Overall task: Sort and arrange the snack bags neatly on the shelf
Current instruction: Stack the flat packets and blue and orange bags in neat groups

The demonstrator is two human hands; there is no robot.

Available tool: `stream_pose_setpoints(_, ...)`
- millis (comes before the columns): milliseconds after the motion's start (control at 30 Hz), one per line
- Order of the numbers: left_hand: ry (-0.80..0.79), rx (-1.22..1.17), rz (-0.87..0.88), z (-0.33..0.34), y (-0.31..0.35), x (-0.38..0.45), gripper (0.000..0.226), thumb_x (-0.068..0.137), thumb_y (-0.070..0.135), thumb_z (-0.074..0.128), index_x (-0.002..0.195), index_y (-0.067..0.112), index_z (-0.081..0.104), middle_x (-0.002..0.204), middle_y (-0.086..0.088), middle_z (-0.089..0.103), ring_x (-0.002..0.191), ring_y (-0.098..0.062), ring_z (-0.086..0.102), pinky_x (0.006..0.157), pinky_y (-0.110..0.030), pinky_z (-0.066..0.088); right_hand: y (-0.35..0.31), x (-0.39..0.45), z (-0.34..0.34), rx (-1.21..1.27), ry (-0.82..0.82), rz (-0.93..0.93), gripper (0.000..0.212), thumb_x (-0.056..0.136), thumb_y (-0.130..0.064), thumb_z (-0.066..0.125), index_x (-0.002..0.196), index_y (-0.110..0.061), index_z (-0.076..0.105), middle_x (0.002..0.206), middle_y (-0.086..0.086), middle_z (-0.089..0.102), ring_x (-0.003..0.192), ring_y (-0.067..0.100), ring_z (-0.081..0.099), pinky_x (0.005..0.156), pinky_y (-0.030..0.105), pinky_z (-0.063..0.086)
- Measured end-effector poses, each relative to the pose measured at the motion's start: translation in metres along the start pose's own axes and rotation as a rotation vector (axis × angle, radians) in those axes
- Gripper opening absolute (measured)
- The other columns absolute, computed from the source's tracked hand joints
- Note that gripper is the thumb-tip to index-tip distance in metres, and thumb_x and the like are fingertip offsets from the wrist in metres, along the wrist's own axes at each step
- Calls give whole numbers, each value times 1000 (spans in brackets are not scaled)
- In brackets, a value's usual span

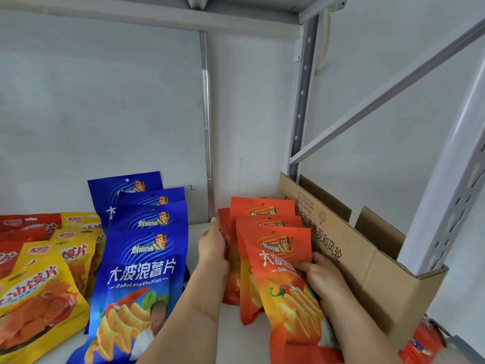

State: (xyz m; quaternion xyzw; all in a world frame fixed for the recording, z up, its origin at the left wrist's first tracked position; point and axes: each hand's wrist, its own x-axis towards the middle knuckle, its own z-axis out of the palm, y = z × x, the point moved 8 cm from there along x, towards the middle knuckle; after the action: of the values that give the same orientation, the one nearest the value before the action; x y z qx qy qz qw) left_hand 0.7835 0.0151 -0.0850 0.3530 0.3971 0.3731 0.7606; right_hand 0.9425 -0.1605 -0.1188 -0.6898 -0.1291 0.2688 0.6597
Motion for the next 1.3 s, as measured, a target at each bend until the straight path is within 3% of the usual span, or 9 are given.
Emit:
stream_pose_setpoints(100,87,119,-9,-2,6,6,39,103,43,42,76,17,52,72,-5,50,62,-20,47,69,-33,44,-1,-2,0,-15,-15,0,15,86,2,64,98,-7,67,84,15,76,78,34,72,73,41,58)
stream_pose_setpoints(233,24,194,-93,9,4,18,44,100,48,45,102,8,64,82,-12,65,80,-30,64,89,-44,56,-1,-3,-1,-40,-29,-5,16,88,-2,64,101,-9,67,87,12,76,80,32,73,76,43,59)
stream_pose_setpoints(367,-24,252,-90,13,-1,22,41,99,43,51,102,6,67,92,-16,73,84,-32,69,88,-52,58,-1,-3,-1,-37,-45,-7,15,88,-4,65,101,-11,67,85,9,77,78,30,74,73,40,59)
stream_pose_setpoints(633,47,373,234,-8,26,14,51,104,49,33,93,18,72,93,-10,75,88,-28,70,88,-49,58,-5,-3,0,-28,-61,-23,13,87,-2,65,98,-8,69,85,13,76,82,35,72,83,49,58)
stream_pose_setpoints(767,-86,332,201,0,21,7,58,95,69,40,99,21,73,92,-6,78,90,-27,74,88,-48,58,-12,-4,1,-46,-56,-53,10,88,-2,66,94,-10,68,84,11,76,77,31,72,68,36,55)
stream_pose_setpoints(867,-209,305,145,9,16,-2,62,86,75,50,108,21,72,95,-7,79,90,-30,76,90,-51,57,-15,-2,5,-51,-62,-67,11,88,-3,65,94,-12,68,85,11,76,76,29,72,67,34,54)
stream_pose_setpoints(967,-295,290,140,19,17,-10,51,86,62,63,114,20,65,98,-7,78,87,-29,76,81,-46,60,-20,-1,6,-86,-54,-92,11,89,-6,65,94,-15,68,87,8,76,78,27,72,66,32,54)
stream_pose_setpoints(1100,-338,265,174,21,20,-9,49,86,26,77,127,14,55,107,-12,76,89,-32,76,74,-46,63,-26,1,11,-94,-36,-114,12,91,-5,64,96,-15,66,90,6,73,80,25,71,63,30,53)
stream_pose_setpoints(1300,-183,246,185,5,28,15,37,92,11,68,127,15,56,105,-13,75,84,-34,76,76,-53,61,-41,7,36,-154,-38,-188,9,93,-8,60,98,-15,63,92,6,71,81,23,68,67,33,54)
